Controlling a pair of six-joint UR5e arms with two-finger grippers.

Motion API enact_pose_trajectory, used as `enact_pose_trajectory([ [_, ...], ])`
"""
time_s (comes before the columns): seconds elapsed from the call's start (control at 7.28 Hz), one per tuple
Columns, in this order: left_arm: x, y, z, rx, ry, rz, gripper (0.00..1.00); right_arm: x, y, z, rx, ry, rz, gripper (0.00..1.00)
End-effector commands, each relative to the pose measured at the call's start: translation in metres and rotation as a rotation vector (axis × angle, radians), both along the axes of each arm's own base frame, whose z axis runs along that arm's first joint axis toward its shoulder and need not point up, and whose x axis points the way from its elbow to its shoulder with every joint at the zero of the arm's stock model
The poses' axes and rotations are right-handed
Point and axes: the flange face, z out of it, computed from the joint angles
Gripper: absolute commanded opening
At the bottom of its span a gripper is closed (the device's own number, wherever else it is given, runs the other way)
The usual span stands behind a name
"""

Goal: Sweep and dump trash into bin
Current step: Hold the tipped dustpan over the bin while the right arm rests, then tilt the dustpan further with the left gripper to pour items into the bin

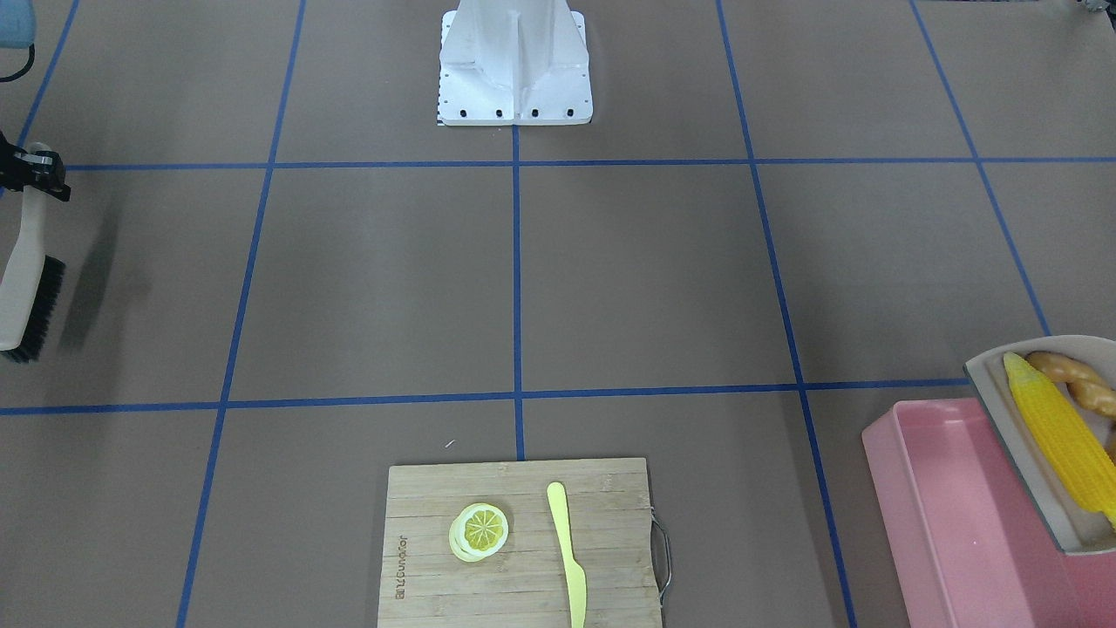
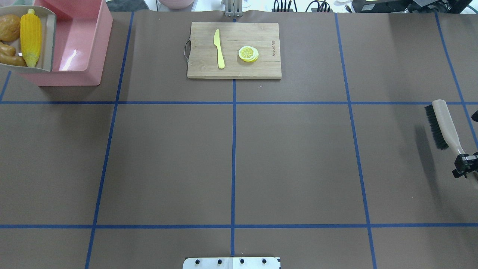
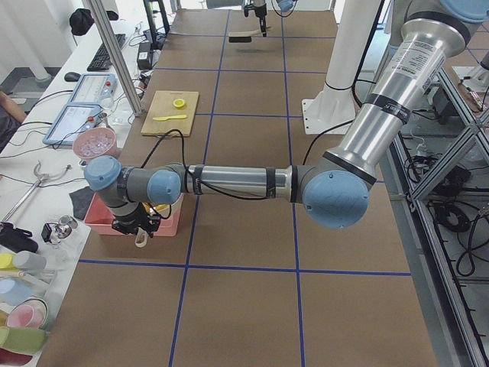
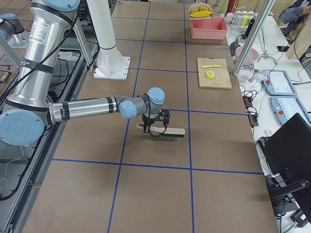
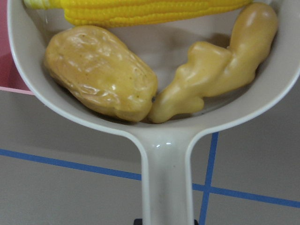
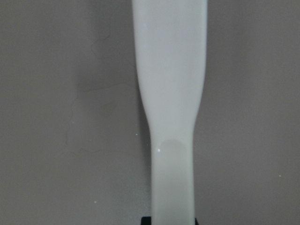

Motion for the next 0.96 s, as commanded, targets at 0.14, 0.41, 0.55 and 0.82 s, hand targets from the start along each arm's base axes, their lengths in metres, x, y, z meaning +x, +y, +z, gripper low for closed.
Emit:
enact_pose_trajectory([
  [0.14, 0.005, -0.011, -0.010, -0.011, -0.097, 0.018, 0.00, -0.002, -0.001, 0.019, 0.024, -0.020, -0.002, 0.00],
  [0.41, 0.023, -0.023, -0.025, -0.025, -0.183, 0.049, 0.00, -0.003, -0.002, 0.028, 0.008, -0.012, -0.005, 0.00],
  [0.55, 0.023, -0.026, -0.029, -0.035, -0.232, 0.055, 0.00, -0.004, -0.002, 0.030, 0.004, -0.012, -0.006, 0.00],
  [0.82, 0.020, -0.027, -0.025, -0.045, -0.233, 0.052, 0.00, -0.009, -0.002, 0.031, 0.000, -0.010, -0.013, 0.00],
])
